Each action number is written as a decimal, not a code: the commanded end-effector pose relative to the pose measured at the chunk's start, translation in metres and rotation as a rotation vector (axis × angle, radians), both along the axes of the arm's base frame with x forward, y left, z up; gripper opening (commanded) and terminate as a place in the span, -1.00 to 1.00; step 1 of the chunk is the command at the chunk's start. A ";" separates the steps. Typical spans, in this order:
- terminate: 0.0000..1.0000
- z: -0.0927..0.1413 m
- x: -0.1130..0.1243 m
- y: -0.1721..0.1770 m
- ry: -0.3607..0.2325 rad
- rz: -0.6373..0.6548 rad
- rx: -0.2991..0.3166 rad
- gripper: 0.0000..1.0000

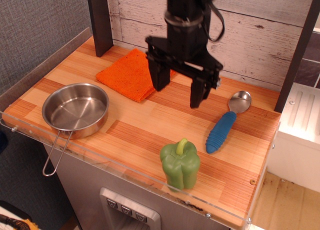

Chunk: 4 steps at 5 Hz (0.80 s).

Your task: Move the blue spoon in between the pan and the pepper

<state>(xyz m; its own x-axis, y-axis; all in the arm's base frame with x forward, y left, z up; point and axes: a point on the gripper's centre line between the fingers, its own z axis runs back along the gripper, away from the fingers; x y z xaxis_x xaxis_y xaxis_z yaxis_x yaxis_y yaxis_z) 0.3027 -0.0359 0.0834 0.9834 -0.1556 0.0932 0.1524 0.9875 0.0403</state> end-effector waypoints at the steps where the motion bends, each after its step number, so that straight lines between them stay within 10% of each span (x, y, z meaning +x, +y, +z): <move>1: -1.00 -0.026 0.034 -0.031 -0.052 -0.020 0.024 1.00; 4: -1.00 -0.061 0.048 -0.061 -0.012 0.015 -0.032 1.00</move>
<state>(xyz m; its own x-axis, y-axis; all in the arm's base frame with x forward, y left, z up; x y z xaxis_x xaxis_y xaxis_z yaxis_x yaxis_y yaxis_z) 0.3436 -0.0926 0.0092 0.9894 -0.1301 0.0646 0.1293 0.9915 0.0164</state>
